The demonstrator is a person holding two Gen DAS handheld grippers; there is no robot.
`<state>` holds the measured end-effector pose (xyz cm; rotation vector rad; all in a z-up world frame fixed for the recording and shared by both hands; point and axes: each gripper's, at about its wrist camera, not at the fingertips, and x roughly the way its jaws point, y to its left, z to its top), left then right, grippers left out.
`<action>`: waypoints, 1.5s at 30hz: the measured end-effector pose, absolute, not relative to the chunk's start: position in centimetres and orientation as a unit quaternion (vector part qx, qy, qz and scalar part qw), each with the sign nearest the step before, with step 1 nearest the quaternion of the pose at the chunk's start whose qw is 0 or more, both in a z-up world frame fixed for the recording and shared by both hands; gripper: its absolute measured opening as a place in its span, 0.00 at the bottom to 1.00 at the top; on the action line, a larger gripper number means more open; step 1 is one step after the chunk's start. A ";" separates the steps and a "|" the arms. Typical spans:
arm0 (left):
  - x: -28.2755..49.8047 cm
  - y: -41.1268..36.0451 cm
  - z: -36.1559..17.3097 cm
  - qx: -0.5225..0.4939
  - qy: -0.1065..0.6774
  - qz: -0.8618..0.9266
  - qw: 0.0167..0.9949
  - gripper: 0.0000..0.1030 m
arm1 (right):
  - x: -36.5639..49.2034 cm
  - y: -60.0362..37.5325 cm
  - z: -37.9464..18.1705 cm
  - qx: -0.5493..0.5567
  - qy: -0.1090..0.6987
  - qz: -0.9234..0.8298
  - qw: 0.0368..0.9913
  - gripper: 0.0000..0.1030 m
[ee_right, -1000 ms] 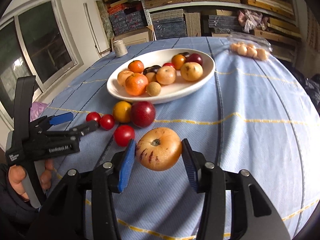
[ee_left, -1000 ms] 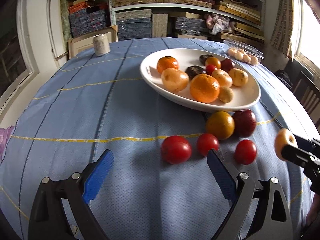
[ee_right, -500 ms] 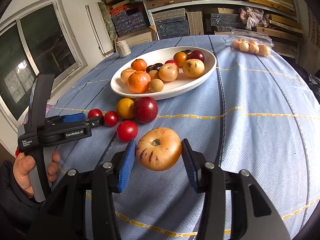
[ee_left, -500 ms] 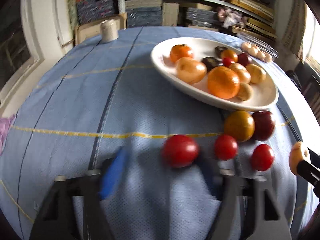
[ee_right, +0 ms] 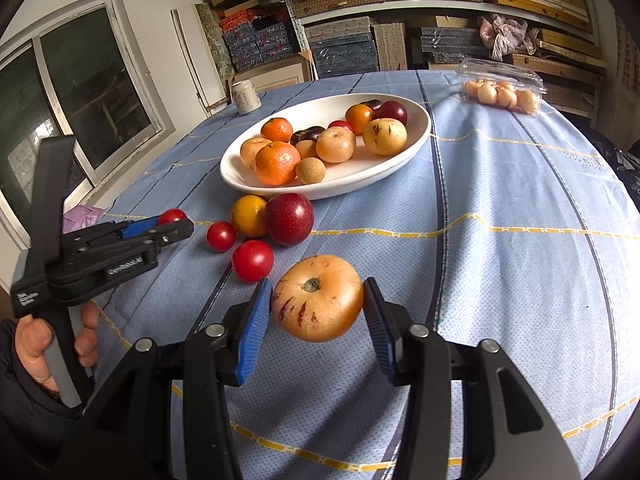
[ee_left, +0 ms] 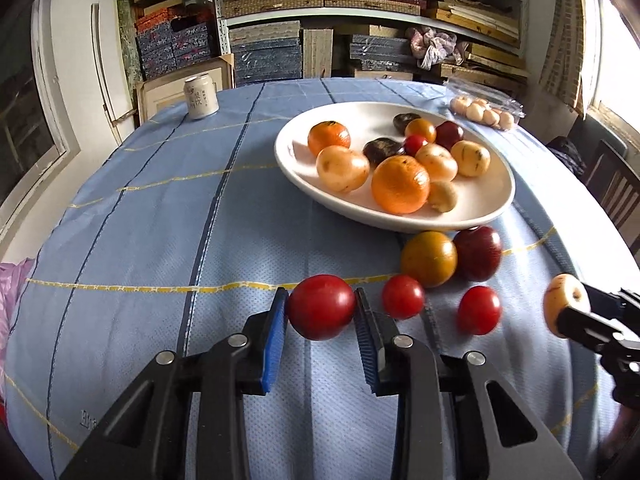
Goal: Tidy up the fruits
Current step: 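Grasp a red tomato with the left tool while the right tool holds the apple, then lower the tomato and pale apple onto the plate and open both tools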
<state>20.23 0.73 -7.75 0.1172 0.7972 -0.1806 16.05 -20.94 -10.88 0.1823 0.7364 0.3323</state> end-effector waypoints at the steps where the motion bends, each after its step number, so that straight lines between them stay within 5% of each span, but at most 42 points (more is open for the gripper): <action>1: 20.1 0.6 -7.3 0.055 0.384 -0.092 0.917 0.32 | 16.1 -21.1 -10.8 0.091 0.359 0.162 0.915 0.44; 26: 26.0 -3.5 -0.4 0.046 0.338 -0.095 0.935 0.32 | 21.3 -22.0 -0.9 0.056 0.291 0.158 0.942 0.44; 45: 36.9 -7.0 -1.2 0.037 0.365 -0.093 0.926 0.32 | 29.7 -22.2 -3.6 0.051 0.341 0.153 0.926 0.44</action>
